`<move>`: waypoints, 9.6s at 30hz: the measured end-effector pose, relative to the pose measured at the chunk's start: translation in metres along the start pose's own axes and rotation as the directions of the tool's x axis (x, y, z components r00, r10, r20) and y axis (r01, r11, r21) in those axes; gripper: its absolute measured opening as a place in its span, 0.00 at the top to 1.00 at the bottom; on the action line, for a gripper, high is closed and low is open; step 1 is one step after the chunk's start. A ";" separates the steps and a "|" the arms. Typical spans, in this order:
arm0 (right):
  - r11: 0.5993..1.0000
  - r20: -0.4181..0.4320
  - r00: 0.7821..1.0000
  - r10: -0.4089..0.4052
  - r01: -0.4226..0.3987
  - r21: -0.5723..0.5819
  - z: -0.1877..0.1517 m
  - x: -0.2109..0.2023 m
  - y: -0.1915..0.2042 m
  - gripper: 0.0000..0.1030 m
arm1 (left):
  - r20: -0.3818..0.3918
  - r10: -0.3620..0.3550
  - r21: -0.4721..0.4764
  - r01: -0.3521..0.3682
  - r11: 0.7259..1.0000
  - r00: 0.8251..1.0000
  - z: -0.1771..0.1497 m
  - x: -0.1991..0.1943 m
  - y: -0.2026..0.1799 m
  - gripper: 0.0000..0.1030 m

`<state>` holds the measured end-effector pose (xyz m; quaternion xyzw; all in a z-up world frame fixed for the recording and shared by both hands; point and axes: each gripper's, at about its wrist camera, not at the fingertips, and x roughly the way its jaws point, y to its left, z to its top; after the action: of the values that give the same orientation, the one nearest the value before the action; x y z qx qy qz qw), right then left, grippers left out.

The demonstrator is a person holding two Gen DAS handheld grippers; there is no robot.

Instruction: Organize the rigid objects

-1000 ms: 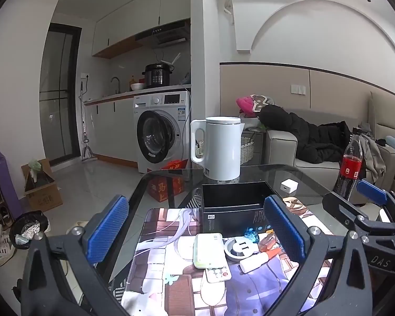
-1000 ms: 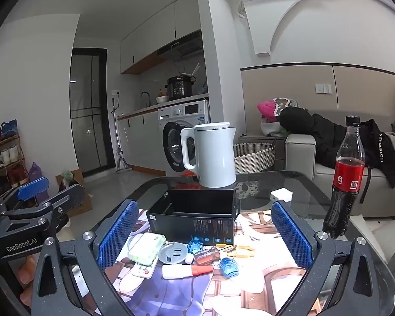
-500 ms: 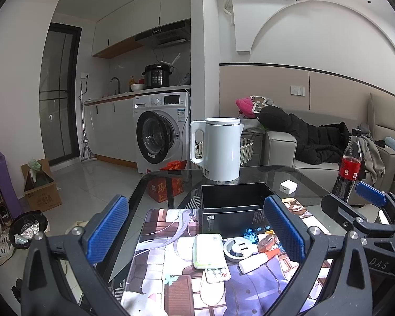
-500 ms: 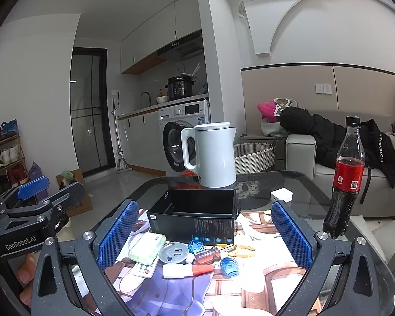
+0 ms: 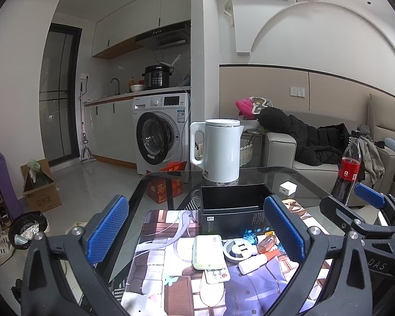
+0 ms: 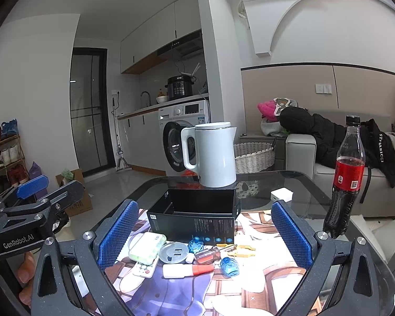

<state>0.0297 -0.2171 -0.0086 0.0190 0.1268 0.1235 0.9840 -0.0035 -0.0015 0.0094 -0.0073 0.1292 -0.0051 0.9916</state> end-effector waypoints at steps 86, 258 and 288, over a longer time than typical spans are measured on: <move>1.000 -0.040 0.999 0.003 -0.003 0.002 0.013 0.009 -0.008 0.00 | -0.099 -0.056 -0.015 0.054 0.998 0.994 0.006 0.020 0.004 0.00; 0.970 -0.677 0.704 0.213 -0.237 0.059 -0.009 0.197 -0.026 0.80 | -0.610 -0.102 0.060 0.174 0.983 0.786 -0.010 0.183 -0.048 0.38; 0.950 -0.733 0.648 0.207 -0.313 -0.008 -0.044 0.120 -0.047 0.61 | -0.726 -0.107 -0.003 0.152 0.988 0.679 -0.062 0.120 -0.021 0.23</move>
<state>0.1419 -0.2322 -0.0835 -0.0793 0.4916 0.2692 0.8244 0.0961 -0.0243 -0.0810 0.0145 0.5088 -0.0812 0.8569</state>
